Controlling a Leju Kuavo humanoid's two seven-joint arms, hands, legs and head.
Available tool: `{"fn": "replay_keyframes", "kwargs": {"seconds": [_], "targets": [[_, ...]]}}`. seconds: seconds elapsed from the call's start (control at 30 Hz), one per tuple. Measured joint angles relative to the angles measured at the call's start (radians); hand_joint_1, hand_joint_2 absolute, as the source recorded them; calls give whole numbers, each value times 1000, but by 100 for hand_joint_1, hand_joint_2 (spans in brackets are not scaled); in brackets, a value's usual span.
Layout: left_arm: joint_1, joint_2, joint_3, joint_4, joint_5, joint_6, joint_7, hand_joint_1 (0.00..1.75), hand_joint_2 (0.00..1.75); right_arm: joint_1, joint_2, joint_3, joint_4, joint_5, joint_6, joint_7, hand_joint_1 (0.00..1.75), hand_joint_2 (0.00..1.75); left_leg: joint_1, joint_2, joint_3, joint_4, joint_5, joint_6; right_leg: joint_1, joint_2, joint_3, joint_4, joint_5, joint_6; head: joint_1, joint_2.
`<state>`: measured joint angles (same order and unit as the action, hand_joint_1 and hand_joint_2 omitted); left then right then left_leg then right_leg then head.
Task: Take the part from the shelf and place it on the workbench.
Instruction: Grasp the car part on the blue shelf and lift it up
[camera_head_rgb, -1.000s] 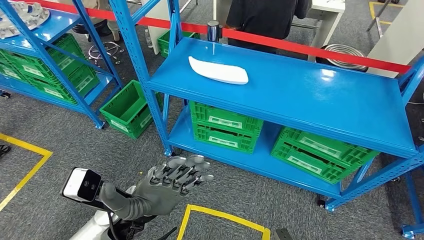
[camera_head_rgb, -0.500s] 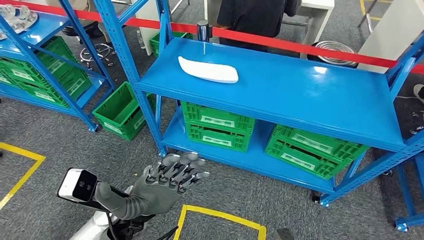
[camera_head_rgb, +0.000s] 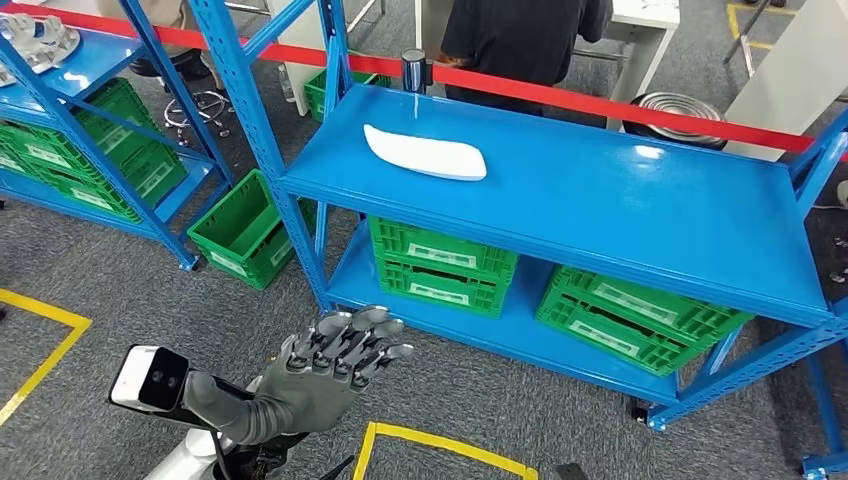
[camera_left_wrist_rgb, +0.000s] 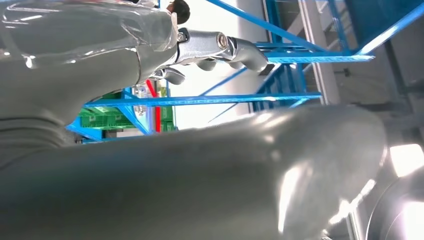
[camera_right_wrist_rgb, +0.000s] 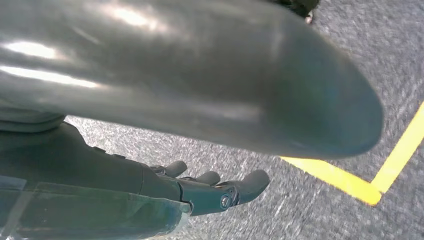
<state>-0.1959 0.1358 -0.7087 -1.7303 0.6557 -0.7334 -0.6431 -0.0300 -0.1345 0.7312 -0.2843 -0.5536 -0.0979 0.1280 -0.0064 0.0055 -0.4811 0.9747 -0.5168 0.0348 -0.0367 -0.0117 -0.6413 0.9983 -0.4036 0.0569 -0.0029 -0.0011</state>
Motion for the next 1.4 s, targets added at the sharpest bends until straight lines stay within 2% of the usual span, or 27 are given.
{"fn": "replay_keyframes", "kwargs": {"seconds": [0.03,0.1,0.13,0.17,0.23,0.3,0.33,0.37,0.47,0.5,0.6,0.67,0.77,0.83,0.87,0.9,0.93,0.97,1.0,1.03,1.07,1.13,1.2,1.3,1.33,1.37,1.4], "targets": [[1,0,1,-1,-2,0,-2,0,0,-1,-1,3,0,-2,-1,0,0,0,0,0,5,1,-5,-6,3,2,3,0,-9,-16,-1,0],[3,0,4,-3,-7,-2,-7,0,0,-1,-1,6,0,-4,-3,-1,0,0,5,0,-2,27,-8,-17,1,9,19,0,-12,-32,-2,0],[4,1,5,-4,-8,-3,-10,0,0,-3,-2,8,-1,-6,-5,-2,0,0,8,0,-21,64,-10,-22,0,12,30,0,-18,-40,-3,0],[4,1,8,-5,-9,-3,-12,0,0,-4,-2,9,-1,-8,-7,-3,0,0,11,-1,-56,122,-17,-28,-1,14,40,-1,-25,-46,-5,0],[7,3,11,-6,-10,-4,-15,0,0,-6,-3,11,-1,-11,-9,-5,0,0,15,-2,-149,256,-57,-38,3,17,59,-1,-43,-56,-6,0],[11,7,13,-5,-11,-4,-18,0,0,-6,-4,13,-1,-12,-11,-6,0,0,17,-2,-218,316,-93,-41,7,23,84,-1,-63,-57,-7,0],[11,8,14,-5,-11,-4,-19,0,0,-6,-4,13,-1,-12,-11,-6,0,0,17,-2,-228,297,-83,-38,9,26,100,-1,-74,-57,-7,0],[11,9,14,-5,-11,-4,-20,0,0,-6,-4,14,-1,-12,-11,-6,0,0,15,-2,-224,248,-49,-30,12,29,116,-1,-86,-57,-7,0],[12,13,15,-5,-12,-3,-22,0,0,-6,2,15,-1,-13,-13,-7,0,0,-4,-15,-190,69,107,9,17,38,151,-7,-118,-51,-5,0],[11,14,16,-6,-13,-3,-23,0,0,-7,5,15,-1,-14,-14,-8,0,0,-11,-20,-182,39,131,17,18,40,162,-9,-124,-46,-4,0],[9,16,15,-7,-16,-2,-24,0,0,-8,5,18,-1,-14,-16,-11,0,0,-14,-26,-142,2,127,27,22,41,191,-6,-119,-27,-5,0],[8,15,15,-8,-16,-1,-25,0,0,-12,3,20,-2,-14,-17,-12,0,0,-9,-24,-103,-15,122,32,22,33,168,45,-127,-23,-1,0],[7,13,13,-7,-17,1,-27,0,0,-17,-2,23,-2,-16,-18,-13,0,0,-6,-24,-80,-21,105,36,20,26,35,222,-181,-28,2,0],[7,13,11,-7,-17,2,-27,0,0,-14,-3,25,-2,-16,-20,-13,0,0,-4,-27,-60,-21,85,33,15,24,-29,255,-214,-23,2,0],[7,13,10,-7,-17,3,-28,0,0,-13,-3,26,-1,-16,-20,-14,0,0,-3,-28,-47,-20,74,29,12,23,-37,224,-206,-12,2,0],[7,13,10,-7,-17,3,-28,0,0,-12,-4,27,-1,-16,-21,-14,0,0,-2,-29,-31,-20,61,24,7,20,-31,164,-170,5,2,0],[7,13,10,-7,-18,3,-28,0,0,-11,-3,28,-1,-16,-22,-14,0,0,-2,-29,-17,-18,47,18,3,14,-19,99,-114,23,3,0],[7,14,10,-6,-18,4,-28,0,0,-12,-3,29,-1,-16,-22,-15,0,0,-3,-29,-5,-15,33,12,2,7,-7,46,-64,28,3,0],[7,14,10,-6,-19,5,-28,0,0,-12,-2,30,-1,-15,-22,-15,0,0,-5,-28,0,-13,18,5,2,2,3,12,-24,22,3,0],[6,14,10,-5,-19,5,-28,0,0,-13,-1,30,-2,-15,-22,-15,0,0,-7,-27,5,-8,8,0,4,-1,8,1,-4,7,1,0],[6,14,10,-5,-19,5,-29,0,0,-14,-1,30,-2,-15,-22,-15,0,0,-6,-26,8,-5,1,-4,6,1,13,1,-5,-14,-1,0],[5,15,11,-6,-18,5,-30,0,0,-15,1,31,-2,-15,-22,-16,0,0,0,-21,4,21,-7,-12,5,8,25,2,-10,-35,-3,0],[4,16,11,-7,-18,5,-30,0,0,-17,1,31,-2,-15,-22,-16,0,0,6,-15,-47,112,-29,-25,5,11,40,2,-19,-49,-4,0],[3,18,11,-7,-18,4,-30,0,0,-17,1,31,-2,-16,-22,-16,0,0,11,-8,-178,295,-100,-38,11,13,57,2,-34,-60,-5,0],[3,18,10,-7,-18,4,-30,0,0,-17,1,31,-2,-17,-22,-16,0,0,11,-7,-204,310,-99,-36,14,14,64,2,-40,-61,-5,0],[3,18,10,-7,-18,4,-30,0,0,-17,1,31,-2,-17,-22,-16,0,0,10,-7,-208,286,-74,-30,18,16,72,2,-45,-62,-5,0],[3,18,10,-7,-18,4,-30,0,0,-17,2,31,-2,-17,-22,-16,0,0,6,-7,-195,228,-27,-19,23,18,81,1,-50,-62,-5,0]]}}
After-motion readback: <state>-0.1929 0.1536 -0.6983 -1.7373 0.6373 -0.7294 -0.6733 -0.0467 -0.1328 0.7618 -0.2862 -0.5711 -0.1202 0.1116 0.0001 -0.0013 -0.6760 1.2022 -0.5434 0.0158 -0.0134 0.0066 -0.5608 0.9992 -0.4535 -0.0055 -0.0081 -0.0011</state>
